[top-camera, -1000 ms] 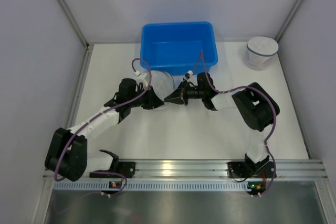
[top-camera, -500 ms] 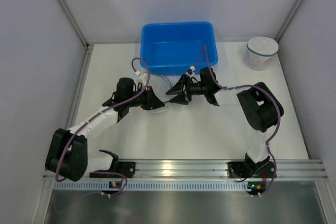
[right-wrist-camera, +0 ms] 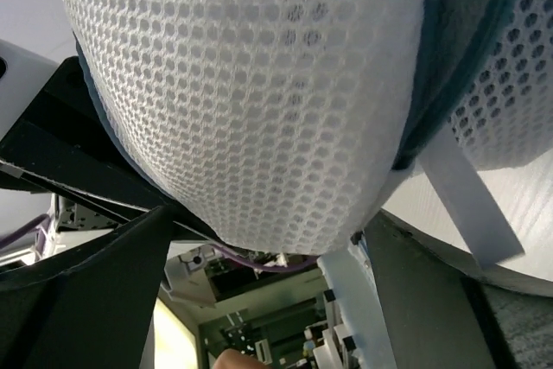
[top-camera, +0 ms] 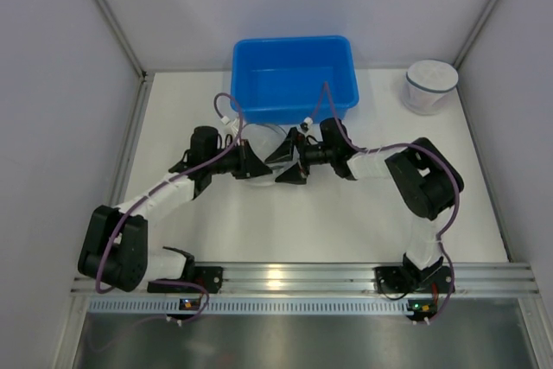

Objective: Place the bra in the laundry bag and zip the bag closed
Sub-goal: Zip the zipper on the laundry bag.

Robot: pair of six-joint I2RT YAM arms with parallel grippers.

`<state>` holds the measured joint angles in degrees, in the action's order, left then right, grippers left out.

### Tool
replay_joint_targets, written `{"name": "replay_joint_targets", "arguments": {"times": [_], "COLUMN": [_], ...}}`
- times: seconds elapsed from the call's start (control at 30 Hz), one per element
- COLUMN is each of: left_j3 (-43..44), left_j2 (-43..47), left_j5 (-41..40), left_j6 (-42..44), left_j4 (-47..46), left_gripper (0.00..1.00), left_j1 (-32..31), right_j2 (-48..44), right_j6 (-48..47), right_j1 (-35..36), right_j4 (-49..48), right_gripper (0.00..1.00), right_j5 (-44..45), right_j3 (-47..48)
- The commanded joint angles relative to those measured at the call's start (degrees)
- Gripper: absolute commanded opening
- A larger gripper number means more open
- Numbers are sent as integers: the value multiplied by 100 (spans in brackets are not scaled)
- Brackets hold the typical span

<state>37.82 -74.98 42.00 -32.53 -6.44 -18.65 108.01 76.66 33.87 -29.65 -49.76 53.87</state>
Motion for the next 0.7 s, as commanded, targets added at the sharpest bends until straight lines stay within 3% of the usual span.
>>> {"name": "replay_joint_targets", "arguments": {"times": [0.0, 0.1, 0.13, 0.2, 0.23, 0.3, 0.33, 0.67], "left_j3": [76, 32, 23, -3, -3, 14, 6, 58], "left_j2": [-8, 1, 1, 10, 45, 71, 89, 335], "left_j5": [309, 388, 466, 563, 616, 739, 792, 1161], "left_j6": [-148, -174, -174, -218, -210, -148, -139, 283], "left_j4": [-429, -429, -429, -428, -402, -209, -148, 617], "left_gripper": [0, 0, 0, 0, 0, 0, 0, 3], "left_j1": [29, 29, 29, 29, 29, 37, 55, 213], "right_j2": [220, 370, 388, 388, 388, 379, 362, 326], "right_j6": [296, 612, 656, 604, 500, 359, 228, -407], "right_j1": [111, 120, 111, 85, 68, -11, -38, -354], "right_j4": [-348, -750, -735, -674, -604, -393, -262, 38], "right_gripper": [90, 83, 69, 51, 34, 17, 3, 0], "right_j5": [273, 449, 493, 677, 730, 853, 975, 1302], "right_j3": [177, 177, 168, 159, 159, 177, 168, 335]}}
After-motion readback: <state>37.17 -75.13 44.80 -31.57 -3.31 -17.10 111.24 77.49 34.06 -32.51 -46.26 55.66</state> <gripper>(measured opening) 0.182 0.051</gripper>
